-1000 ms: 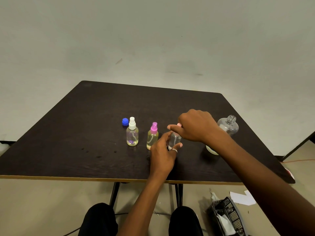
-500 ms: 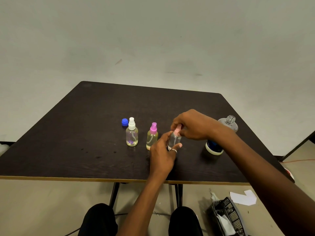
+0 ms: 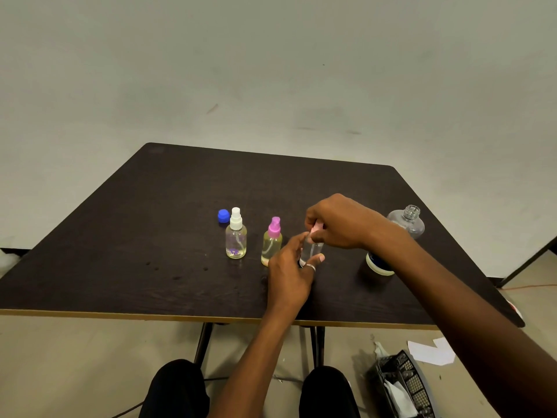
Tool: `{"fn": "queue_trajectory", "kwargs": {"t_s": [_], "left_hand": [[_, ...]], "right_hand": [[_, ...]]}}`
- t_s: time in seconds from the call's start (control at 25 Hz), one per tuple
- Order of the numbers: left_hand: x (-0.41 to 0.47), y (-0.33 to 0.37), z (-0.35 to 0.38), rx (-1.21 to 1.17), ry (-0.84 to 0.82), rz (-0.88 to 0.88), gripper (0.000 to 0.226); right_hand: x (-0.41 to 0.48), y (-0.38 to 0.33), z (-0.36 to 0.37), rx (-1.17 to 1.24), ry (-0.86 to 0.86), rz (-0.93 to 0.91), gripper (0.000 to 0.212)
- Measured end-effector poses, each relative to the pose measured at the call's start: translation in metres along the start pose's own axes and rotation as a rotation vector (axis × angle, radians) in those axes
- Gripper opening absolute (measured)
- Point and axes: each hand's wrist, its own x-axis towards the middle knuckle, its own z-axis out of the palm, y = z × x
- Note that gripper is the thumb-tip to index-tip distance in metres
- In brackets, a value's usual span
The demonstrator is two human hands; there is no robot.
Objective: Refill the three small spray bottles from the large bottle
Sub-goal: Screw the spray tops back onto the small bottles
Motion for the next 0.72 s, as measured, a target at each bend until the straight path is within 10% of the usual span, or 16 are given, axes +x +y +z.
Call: {"fn": "queue_trajectory", "kwargs": {"t_s": [0.72], "left_hand": [[-0.001, 0.008, 0.000, 0.073, 0.060, -0.021, 0.044]], "right_hand": [[-0.007, 0.001, 0.022, 0.136, 0.204, 0.185, 0.011]]}}
